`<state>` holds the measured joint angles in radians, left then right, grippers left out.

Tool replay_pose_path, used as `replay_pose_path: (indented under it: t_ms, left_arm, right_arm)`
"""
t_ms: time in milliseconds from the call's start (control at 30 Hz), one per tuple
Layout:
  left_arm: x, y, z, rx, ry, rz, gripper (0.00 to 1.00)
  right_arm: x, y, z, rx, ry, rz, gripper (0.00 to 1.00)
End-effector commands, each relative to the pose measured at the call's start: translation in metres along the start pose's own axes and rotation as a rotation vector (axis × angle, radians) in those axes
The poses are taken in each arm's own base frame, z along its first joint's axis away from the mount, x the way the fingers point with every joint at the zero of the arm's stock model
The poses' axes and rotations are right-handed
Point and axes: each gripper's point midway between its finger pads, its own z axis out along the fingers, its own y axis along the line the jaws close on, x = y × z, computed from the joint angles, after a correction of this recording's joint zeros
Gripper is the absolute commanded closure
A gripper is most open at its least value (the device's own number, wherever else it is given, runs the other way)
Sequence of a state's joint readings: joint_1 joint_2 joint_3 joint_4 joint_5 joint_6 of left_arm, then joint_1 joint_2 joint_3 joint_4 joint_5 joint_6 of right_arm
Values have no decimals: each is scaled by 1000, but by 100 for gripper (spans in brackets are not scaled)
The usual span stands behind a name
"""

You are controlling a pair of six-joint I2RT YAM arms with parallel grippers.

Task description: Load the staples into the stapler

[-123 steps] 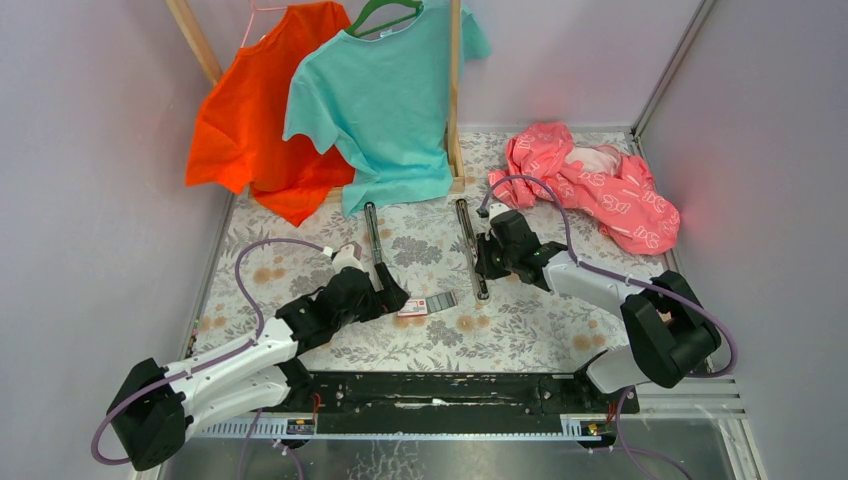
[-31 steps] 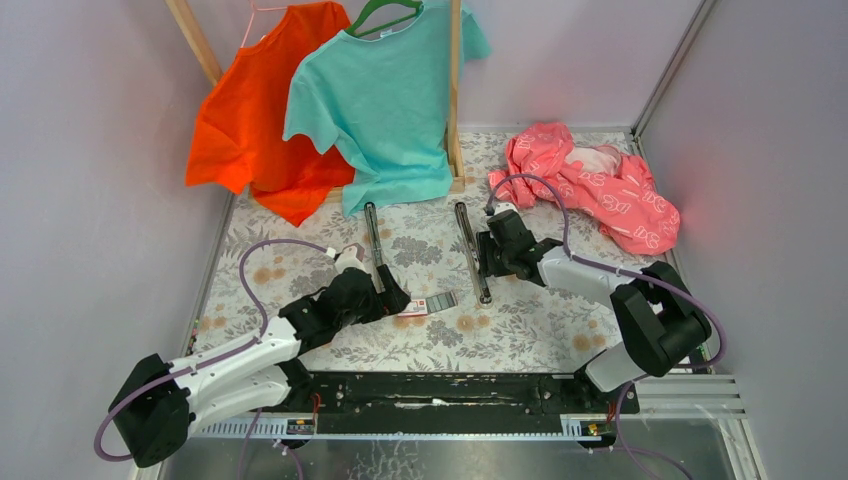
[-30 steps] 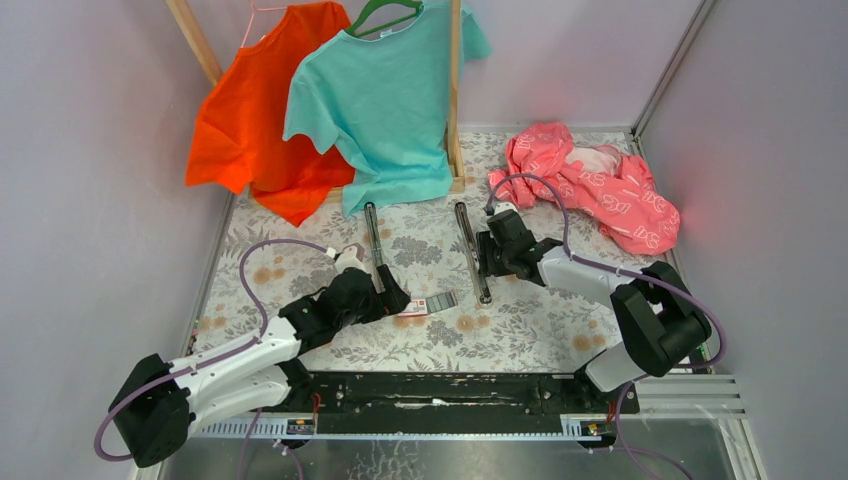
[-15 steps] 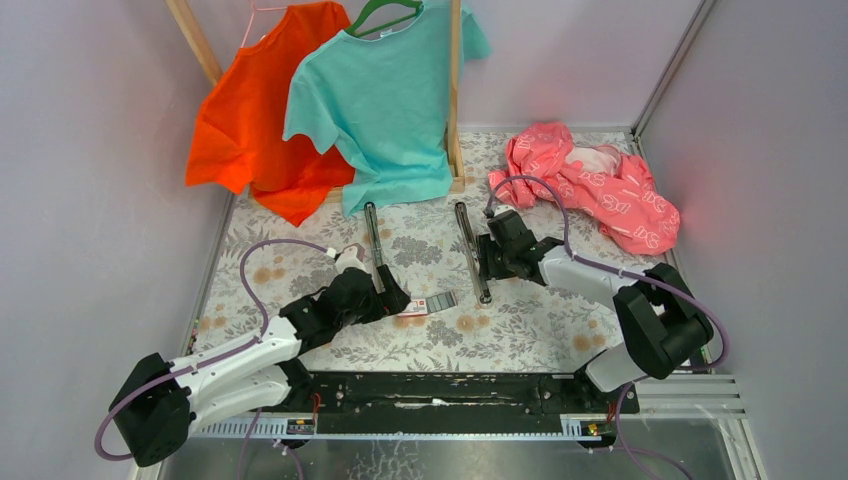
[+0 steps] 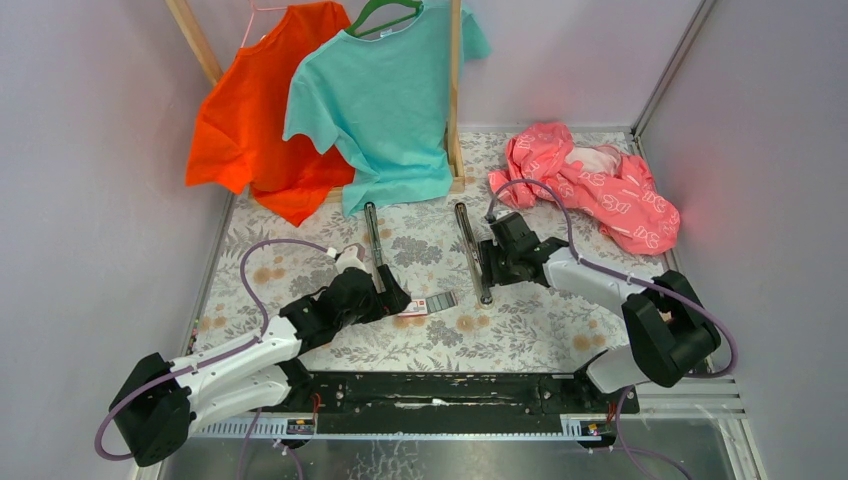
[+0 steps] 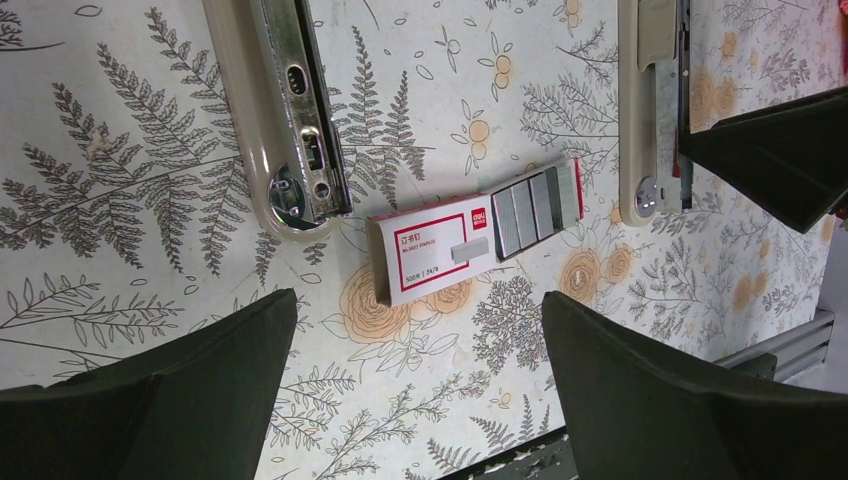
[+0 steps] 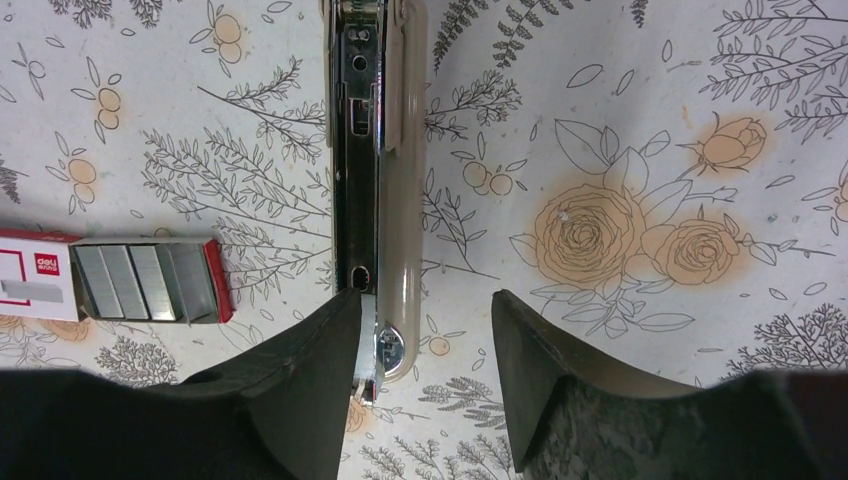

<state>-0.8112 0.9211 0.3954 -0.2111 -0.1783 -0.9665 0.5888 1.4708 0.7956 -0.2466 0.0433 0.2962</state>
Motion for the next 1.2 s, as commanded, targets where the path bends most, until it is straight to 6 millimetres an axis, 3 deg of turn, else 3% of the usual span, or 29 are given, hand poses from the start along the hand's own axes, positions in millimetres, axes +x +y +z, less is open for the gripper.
replay_pose_path:
  t_ms: [0, 233, 400, 567, 900, 1167]
  left_arm:
    - [-6, -13, 1, 52, -22, -6, 0]
    - [-5, -13, 2, 51, -18, -7, 0]
    - [-6, -13, 1, 52, -21, -10, 0]
    - [-7, -11, 0, 48, -28, -17, 0]
    - [-8, -9, -4, 47, -41, -26, 0]
    - [-7, -8, -3, 45, -39, -24, 0]
  right_arm:
    - [-7, 5, -17, -33, -26, -7, 42]
    - [-25, 26, -39, -92, -89, -12, 41]
    - [-22, 55, -44, -127, -93, -46, 41]
    - [-12, 83, -38, -159, -67, -78, 43]
    - [-4, 117, -22, -214, -25, -99, 56]
    - [-1, 126, -3, -195, -5, -107, 62]
